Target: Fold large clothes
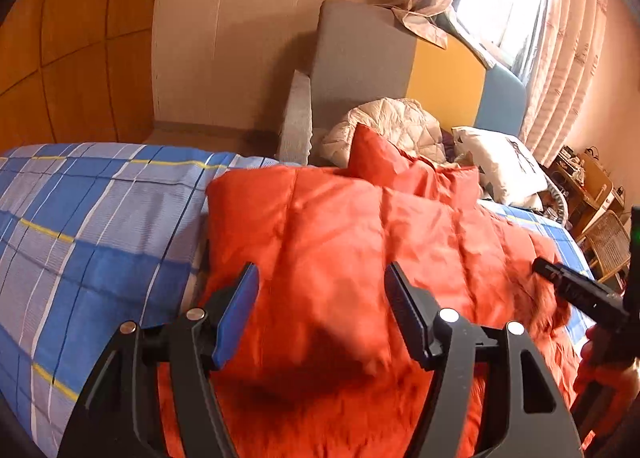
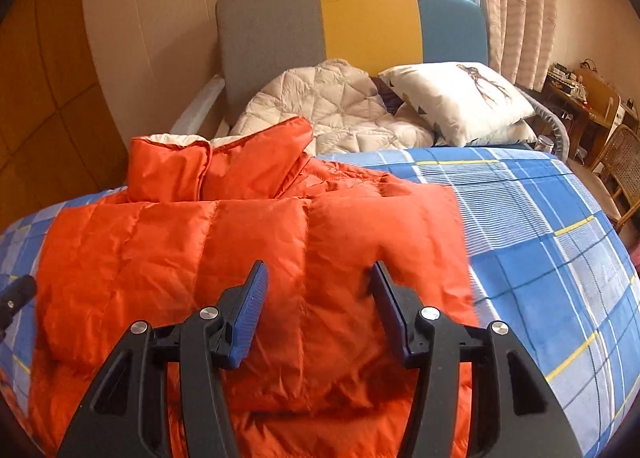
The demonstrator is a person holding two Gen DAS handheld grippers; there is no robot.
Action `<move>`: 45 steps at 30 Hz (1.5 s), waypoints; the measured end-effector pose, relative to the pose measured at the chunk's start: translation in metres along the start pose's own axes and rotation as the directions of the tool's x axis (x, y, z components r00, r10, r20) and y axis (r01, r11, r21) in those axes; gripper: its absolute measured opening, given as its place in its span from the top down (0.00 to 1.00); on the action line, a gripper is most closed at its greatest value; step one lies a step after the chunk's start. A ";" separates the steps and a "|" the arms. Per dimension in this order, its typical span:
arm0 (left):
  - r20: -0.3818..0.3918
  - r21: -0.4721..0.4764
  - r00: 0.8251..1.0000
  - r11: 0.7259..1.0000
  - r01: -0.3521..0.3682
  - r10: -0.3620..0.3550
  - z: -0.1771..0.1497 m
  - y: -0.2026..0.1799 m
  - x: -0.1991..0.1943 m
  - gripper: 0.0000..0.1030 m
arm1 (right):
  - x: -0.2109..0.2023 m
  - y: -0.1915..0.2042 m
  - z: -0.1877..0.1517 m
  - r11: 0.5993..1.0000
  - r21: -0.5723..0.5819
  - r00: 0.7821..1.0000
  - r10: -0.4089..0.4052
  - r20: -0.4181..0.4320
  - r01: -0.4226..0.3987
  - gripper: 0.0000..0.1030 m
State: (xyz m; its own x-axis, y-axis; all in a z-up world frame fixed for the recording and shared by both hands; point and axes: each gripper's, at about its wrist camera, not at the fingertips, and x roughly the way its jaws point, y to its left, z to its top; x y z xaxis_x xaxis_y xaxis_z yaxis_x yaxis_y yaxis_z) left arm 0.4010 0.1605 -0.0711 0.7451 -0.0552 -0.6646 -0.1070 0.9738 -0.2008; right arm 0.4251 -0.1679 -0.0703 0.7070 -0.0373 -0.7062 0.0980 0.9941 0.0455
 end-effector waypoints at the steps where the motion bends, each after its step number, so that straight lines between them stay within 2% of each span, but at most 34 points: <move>1: -0.003 -0.004 1.000 1.000 -0.004 0.004 0.004 0.001 0.007 0.38 | 0.005 0.001 0.002 1.000 -0.004 1.000 -0.010 -0.002 0.010 0.48; 5: -0.056 -0.004 0.998 1.000 -0.026 0.026 0.013 0.009 0.044 0.39 | 0.033 0.001 0.009 0.999 -0.017 0.999 -0.027 -0.033 0.027 0.48; 8: -0.083 0.015 0.996 0.999 -0.043 0.044 0.007 0.012 0.064 0.40 | 0.052 0.000 0.006 0.999 -0.040 0.998 -0.028 -0.060 0.025 0.48; 12: -0.087 -0.009 0.996 1.000 -0.023 0.022 -0.007 0.017 0.076 0.39 | 0.068 0.009 -0.007 0.993 -0.108 0.997 -0.054 -0.064 0.047 0.48; 17: -0.106 -0.011 0.994 0.999 -0.043 0.042 -0.009 0.018 0.082 0.39 | 0.075 0.011 -0.012 0.991 -0.118 0.995 -0.071 -0.070 0.062 0.48; 18: -0.111 -0.008 0.993 0.999 -0.051 0.050 -0.008 0.019 0.077 0.39 | 0.072 0.010 -0.009 0.991 -0.115 0.994 -0.074 -0.082 0.065 0.47; 20: -0.107 -0.016 0.992 0.998 -0.066 0.064 -0.007 0.022 0.064 0.31 | 0.060 0.007 -0.004 0.995 -0.087 0.994 -0.056 -0.098 0.047 0.40; 21: -0.097 -0.020 0.993 0.997 -0.070 0.067 -0.008 0.024 0.053 0.27 | 0.052 0.006 -0.003 0.996 -0.077 0.995 -0.044 -0.092 0.037 0.31; 22: -0.091 -0.022 0.994 0.998 -0.067 0.064 -0.010 0.025 0.044 0.26 | 0.041 0.003 -0.004 0.997 -0.071 0.996 -0.041 -0.078 0.035 0.26; 24: -0.071 -0.025 0.995 0.997 -0.070 0.068 -0.019 0.033 0.019 0.23 | 0.021 0.001 -0.009 0.996 -0.084 0.998 -0.038 -0.056 0.033 0.25; 27: -0.074 -0.050 0.997 0.998 -0.032 0.029 -0.035 0.049 -0.010 0.23 | -0.005 -0.007 -0.023 0.992 -0.123 0.997 -0.034 -0.066 0.026 0.25; 32: -0.095 -0.089 0.995 0.996 0.013 -0.021 -0.083 0.085 -0.066 0.25 | -0.055 -0.051 -0.058 0.991 -0.131 0.995 -0.030 -0.099 0.017 0.25; 35: -0.122 -0.100 0.991 0.994 0.043 -0.056 -0.114 0.104 -0.094 0.28 | -0.080 -0.086 -0.083 0.995 -0.101 0.991 -0.031 -0.131 0.018 0.25; 38: -0.163 -0.136 0.981 0.987 0.085 -0.106 -0.145 0.115 -0.113 0.36 | -0.104 -0.126 -0.117 0.998 -0.060 0.983 -0.047 -0.178 0.037 0.25; 41: -0.185 -0.178 0.970 0.976 0.125 -0.158 -0.176 0.119 -0.131 0.40 | -0.119 -0.152 -0.144 1.000 0.008 0.974 -0.011 -0.228 0.014 0.25; 43: -0.195 -0.213 0.962 0.966 0.146 -0.188 -0.196 0.122 -0.144 0.48 | -0.132 -0.163 -0.167 0.999 0.051 0.968 0.029 -0.250 -0.017 0.25; 45: -0.209 -0.230 0.956 0.961 0.156 -0.206 -0.213 0.122 -0.152 0.49 | -0.141 -0.168 -0.184 0.994 0.091 0.961 0.076 -0.265 -0.054 0.25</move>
State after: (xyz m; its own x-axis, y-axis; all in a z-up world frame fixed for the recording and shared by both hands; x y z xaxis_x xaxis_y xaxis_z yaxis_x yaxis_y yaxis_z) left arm 0.1344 0.2406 -0.1479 0.5970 -0.2991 -0.7444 -0.1374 0.8761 -0.4622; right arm 0.1801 -0.3110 -0.1082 0.5012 0.0666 -0.8628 0.1232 0.9814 0.1473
